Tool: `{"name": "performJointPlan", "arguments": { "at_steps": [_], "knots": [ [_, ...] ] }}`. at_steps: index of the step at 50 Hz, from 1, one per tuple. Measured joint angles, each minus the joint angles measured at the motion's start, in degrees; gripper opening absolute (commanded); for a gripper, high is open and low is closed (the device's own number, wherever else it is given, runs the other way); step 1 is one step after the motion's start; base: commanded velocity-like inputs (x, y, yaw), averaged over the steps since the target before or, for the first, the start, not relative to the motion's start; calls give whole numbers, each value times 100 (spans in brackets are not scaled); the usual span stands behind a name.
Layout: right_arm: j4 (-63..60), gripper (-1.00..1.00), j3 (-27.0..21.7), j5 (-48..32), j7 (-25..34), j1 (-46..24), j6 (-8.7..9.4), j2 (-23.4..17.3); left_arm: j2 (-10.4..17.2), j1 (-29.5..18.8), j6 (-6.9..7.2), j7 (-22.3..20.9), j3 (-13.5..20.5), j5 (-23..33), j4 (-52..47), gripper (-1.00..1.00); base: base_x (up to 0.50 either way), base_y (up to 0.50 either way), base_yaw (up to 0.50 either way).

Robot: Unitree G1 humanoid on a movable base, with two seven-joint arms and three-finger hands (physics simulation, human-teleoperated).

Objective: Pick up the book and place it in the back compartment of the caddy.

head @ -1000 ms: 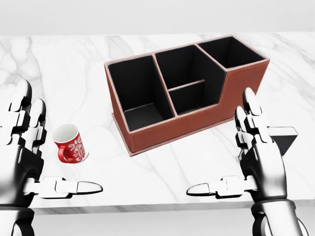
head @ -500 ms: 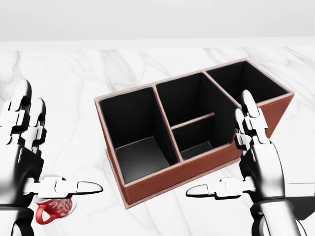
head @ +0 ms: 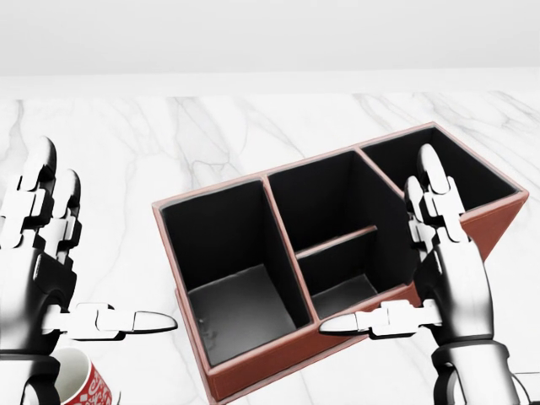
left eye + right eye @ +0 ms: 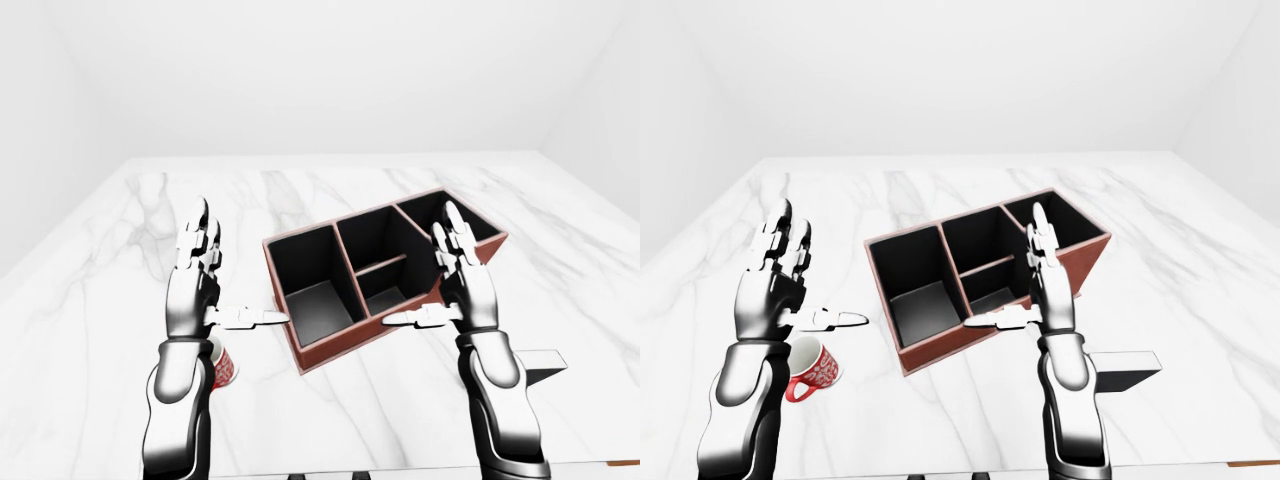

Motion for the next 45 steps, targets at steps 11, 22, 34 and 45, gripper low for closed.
{"name": "performJointPlan", "arguments": {
  "at_steps": [11,22,34,45],
  "knots": [
    [-145,100,18,-90,8,18,0,4,2,10,0,-4,1,2,-49,100,0,0,0],
    [-254,100,47,-160,104,70,0,-3,2,13,0,-9,4,7,-69,100,12,0,0],
    [-755,100,-280,-846,487,31,0,-279,7,9,0,-18,13,10,-80,100,0,0,0],
    [-1330,100,-723,-1542,1076,-10,0,-419,11,0,0,-25,25,11,-108,100,0,0,0]
  ]
}}
